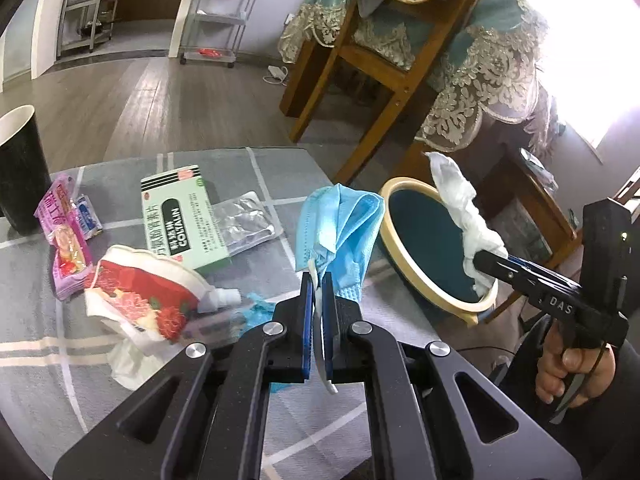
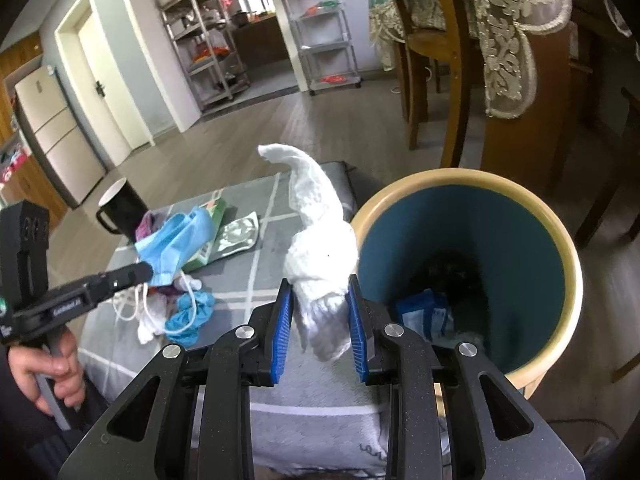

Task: Collect trash
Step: 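Carry tissue and mask over the bin and open both tools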

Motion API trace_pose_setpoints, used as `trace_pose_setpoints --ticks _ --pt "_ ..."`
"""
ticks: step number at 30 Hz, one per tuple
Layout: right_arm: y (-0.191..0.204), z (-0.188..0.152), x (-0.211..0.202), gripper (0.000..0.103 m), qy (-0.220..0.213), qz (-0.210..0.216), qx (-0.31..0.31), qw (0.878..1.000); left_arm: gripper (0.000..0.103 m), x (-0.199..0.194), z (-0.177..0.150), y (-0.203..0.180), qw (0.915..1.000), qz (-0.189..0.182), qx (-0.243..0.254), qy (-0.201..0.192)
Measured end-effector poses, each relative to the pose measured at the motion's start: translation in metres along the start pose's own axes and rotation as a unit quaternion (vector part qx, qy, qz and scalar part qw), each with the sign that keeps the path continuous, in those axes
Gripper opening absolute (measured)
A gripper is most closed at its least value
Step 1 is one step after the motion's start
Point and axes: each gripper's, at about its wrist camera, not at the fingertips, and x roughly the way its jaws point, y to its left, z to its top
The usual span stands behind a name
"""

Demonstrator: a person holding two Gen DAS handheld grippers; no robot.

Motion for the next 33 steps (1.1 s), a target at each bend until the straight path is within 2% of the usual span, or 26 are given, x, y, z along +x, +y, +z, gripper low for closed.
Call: trace_pose_setpoints --ticks 9,19,33 --pt "-0.018 0.002 -0.007 0.028 -0.013 -0.025 0.022 0.999 0.004 0.023 -0.001 -0.038 0.9995 -0.024 0.016 0.011" --pt "-0.053 0.004 -0.02 0.028 -0.024 -0.053 0.069 0.996 0.004 0.045 0.014 -0.076 0.9982 -0.055 0.024 0.007" --pt "-0.095 0.0 -0.029 0.028 -0.028 -0.077 0.128 0.988 0.004 0.103 0.029 -0.14 0.9944 -0.077 0.062 0.038"
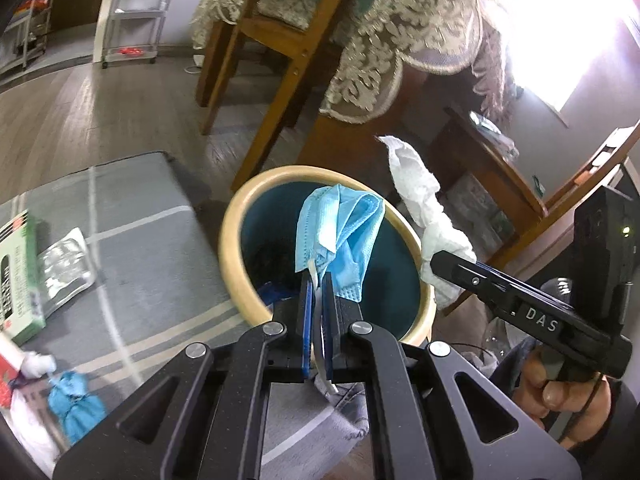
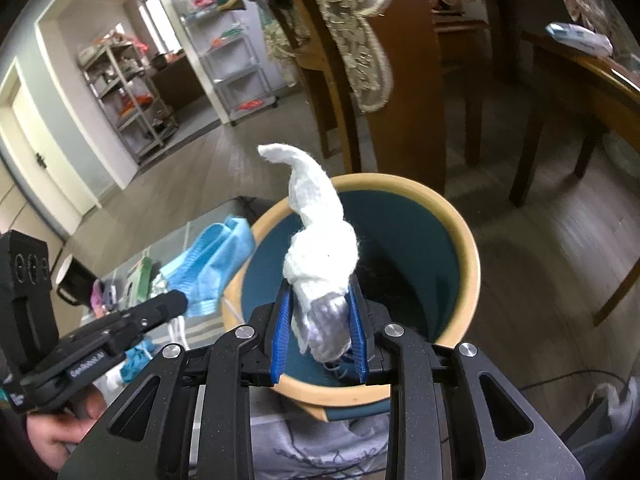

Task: Collect trash
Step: 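Carry tissue and mask over the bin and open both tools, then move both tools back toward the remaining trash on the cushion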

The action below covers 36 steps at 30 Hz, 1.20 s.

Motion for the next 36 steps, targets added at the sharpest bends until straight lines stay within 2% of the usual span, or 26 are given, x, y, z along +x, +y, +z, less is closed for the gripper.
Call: trace_pose_setpoints --ticks 9,14,17,19,24,27,32,36 --pt "-0.003 -0.002 0.013 0.028 0.024 -0.016 -0.008 1.0 0.005 0.034 0.007 -0.004 0.9993 0.018 -0.003 0.032" --pt "-0.004 -0.004 0.021 0.03 0.039 -0.024 -0.004 0.999 0.032 0.027 0.005 0.001 0.9996 0.018 -0.011 0.021" --pt "-0.004 -0.005 0.022 0.038 0.041 -0.026 -0.006 0.999 0.043 0.021 0.002 0.005 0.9995 0.022 -0.016 0.018" --pt "-0.003 -0.006 0.022 0.045 0.041 -0.025 -0.004 0.999 0.045 0.018 0.001 0.007 0.9994 0.023 -0.02 0.018" --pt "-0.003 -0.005 0.022 0.05 0.038 -0.024 -0.002 0.999 0.045 0.003 -0.006 0.015 0.9993 0.029 -0.021 0.012" --pt "-0.003 -0.004 0.02 0.056 0.033 -0.022 0.0 0.999 0.046 -0.011 -0.012 0.022 0.9991 0.036 -0.021 0.007" --pt "0.002 -0.004 0.019 0.068 0.026 -0.015 -0.002 1.0 0.051 -0.036 -0.021 0.034 0.9985 0.052 -0.015 0.0" --pt "0.008 -0.003 0.018 0.072 0.023 -0.011 -0.007 1.0 0.058 -0.056 -0.025 0.049 0.9972 0.072 -0.017 -0.008"
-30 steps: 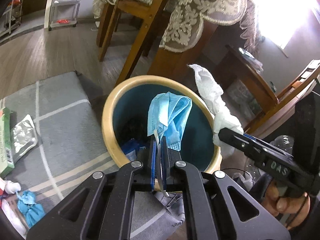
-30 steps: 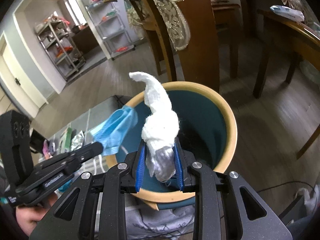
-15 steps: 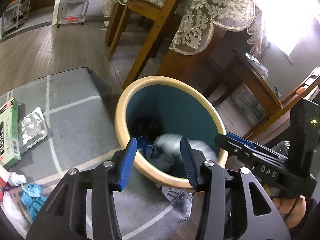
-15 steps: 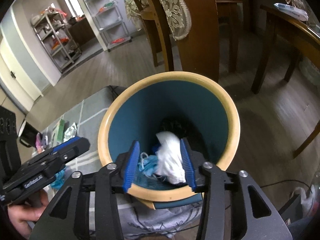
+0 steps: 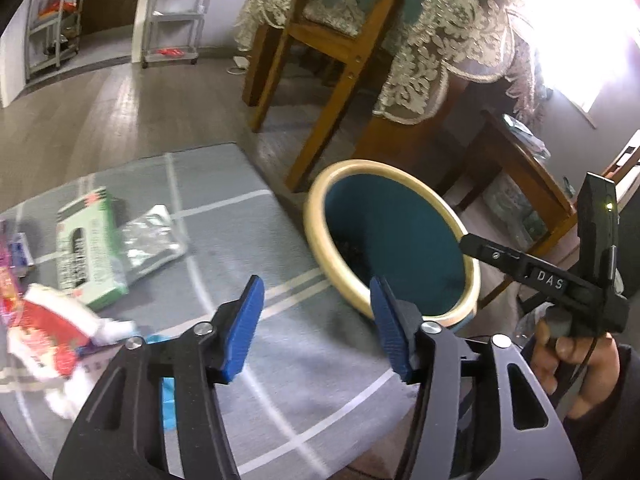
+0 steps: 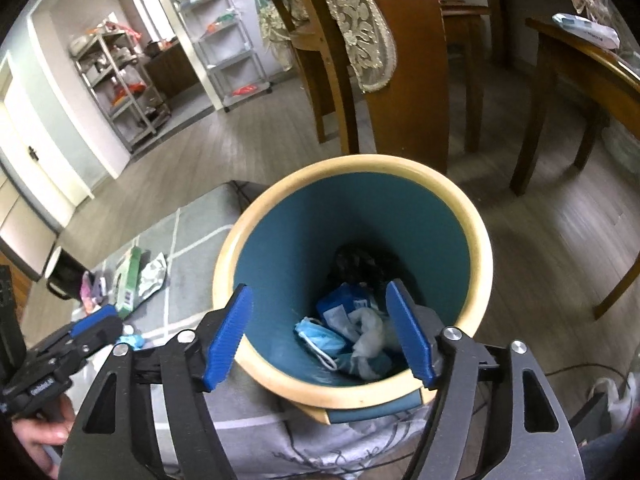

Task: Collect trash
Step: 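Move both tools back toward the remaining trash on the cushion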

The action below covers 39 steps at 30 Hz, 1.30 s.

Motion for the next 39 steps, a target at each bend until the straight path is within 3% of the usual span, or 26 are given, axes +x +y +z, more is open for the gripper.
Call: trace_pose_setpoints --ticks 9,16,24,32,37,39 --pt "0.011 -0.002 0.001 0.076 -0.002 0.005 -0.013 1.0 0.072 -0.043 -0.005 0.049 0.998 0.053 -0.028 -0.022" --pt "0.025 -0.006 0.004 0.076 0.001 0.013 -0.036 0.999 0.073 -0.075 -0.014 0.099 0.992 0.081 -0.088 -0.039" --pt "0.044 -0.012 0.004 0.076 0.002 0.021 -0.065 0.998 0.073 -0.1 -0.033 0.145 0.9795 0.096 -0.168 -0.057" --pt "0.078 -0.021 0.005 0.076 0.007 0.051 -0.1 0.994 0.073 -0.094 -0.053 0.187 0.9629 0.108 -0.244 -0.042" --pt "0.106 -0.033 0.01 0.076 0.023 0.079 -0.129 0.988 0.072 -0.08 -0.061 0.208 0.9527 0.092 -0.288 -0.027" --pt "0.118 -0.037 0.013 0.076 0.03 0.092 -0.14 0.986 0.066 -0.073 -0.064 0.215 0.9482 0.078 -0.307 -0.023"
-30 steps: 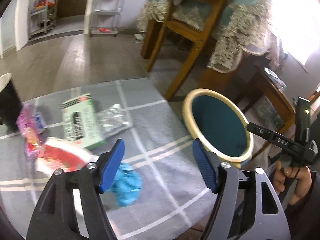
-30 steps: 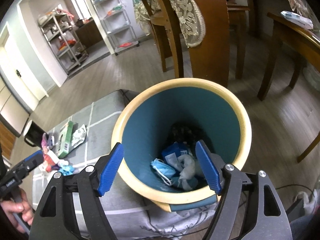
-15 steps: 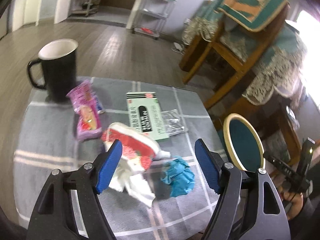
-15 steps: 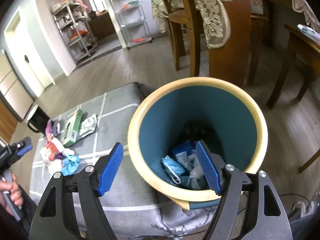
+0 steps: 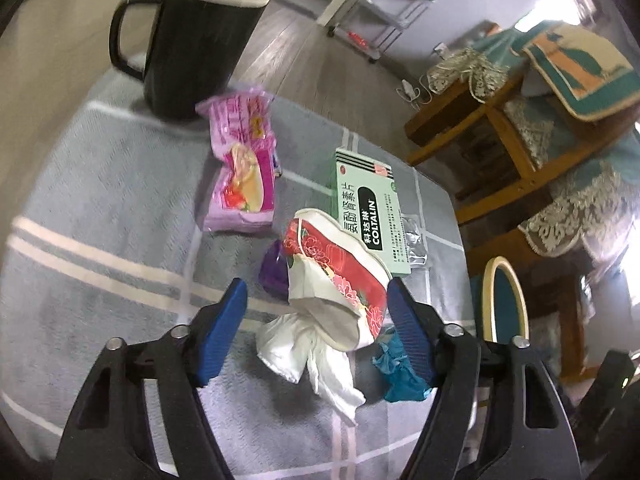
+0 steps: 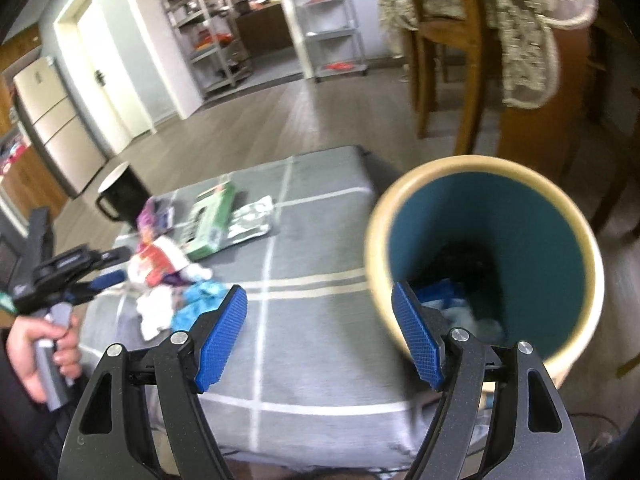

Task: Collect trash
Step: 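Move both tools back toward the remaining trash on the cushion, then grasp the blue glove with the right tool while the left tool grasps the red-white wrapper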

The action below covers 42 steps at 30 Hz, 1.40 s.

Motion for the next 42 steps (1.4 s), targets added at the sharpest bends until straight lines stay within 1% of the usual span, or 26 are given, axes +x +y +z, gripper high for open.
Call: trace_pose_setpoints --ticks 4,10,13,17,20,21,22,23,24,25,26,27,28,34,38,42 --pt "0.023 -0.003 0.01 0.076 0.014 0.02 -0.016 1.0 0.055 0.013 -0.002 0.003 0.9997 -0.007 -0.014 0.019" --pt "0.056 -0.004 0.033 0.076 0.04 0.045 -0.033 0.998 0.049 0.017 -0.004 -0.001 0.9997 0.001 -0.007 0.023" --pt "0.07 -0.006 0.049 0.076 0.059 0.054 -0.036 0.996 0.039 0.017 -0.005 0.001 0.9996 -0.001 -0.009 0.027" --pt "0.084 -0.01 0.073 0.076 0.093 0.069 -0.037 0.993 0.037 0.017 -0.008 0.002 0.9994 -0.017 -0.014 0.028" --pt "0.089 -0.012 0.088 0.075 0.109 0.074 -0.033 0.991 0.036 0.014 -0.009 0.001 0.9994 -0.024 -0.013 0.022" --pt "0.09 -0.013 0.091 0.072 0.112 0.076 -0.031 0.99 0.036 0.013 -0.009 0.001 0.9994 -0.027 -0.013 0.019" --pt "0.091 -0.014 0.094 0.065 0.116 0.079 -0.029 0.99 0.035 0.011 -0.009 0.001 0.9994 -0.029 -0.013 0.016" --pt "0.092 -0.014 0.097 0.061 0.12 0.08 -0.029 0.989 0.035 0.01 -0.009 0.0 0.9993 -0.031 -0.013 0.013" --pt "0.092 -0.015 0.098 0.052 0.124 0.082 -0.028 0.989 0.034 0.008 -0.008 0.0 0.9993 -0.033 -0.013 0.011" --pt "0.092 -0.015 0.1 0.047 0.126 0.085 -0.029 0.988 0.034 0.007 -0.009 0.0 0.9992 -0.036 -0.013 0.006" --pt "0.092 -0.016 0.1 0.045 0.125 0.087 -0.031 0.988 0.034 0.005 -0.008 0.0 0.9992 -0.039 -0.013 0.003" --pt "0.092 -0.016 0.098 0.037 0.122 0.091 -0.032 0.988 0.034 0.002 -0.008 0.0 0.999 -0.043 -0.014 -0.002" --pt "0.091 -0.016 0.097 0.034 0.122 0.093 -0.033 0.988 0.034 0.001 -0.008 -0.001 0.9988 -0.046 -0.014 -0.006" --pt "0.079 -0.013 0.08 0.031 0.107 0.098 -0.032 0.989 0.034 -0.011 -0.007 -0.005 0.9976 -0.062 -0.007 -0.031" --pt "0.068 -0.01 0.067 0.03 0.094 0.098 -0.03 0.99 0.034 -0.017 -0.007 -0.015 0.9967 -0.066 0.015 -0.044" --pt "0.055 -0.006 0.048 0.029 0.076 0.095 -0.033 0.992 0.034 -0.017 -0.01 -0.025 0.9962 -0.064 0.037 -0.046"
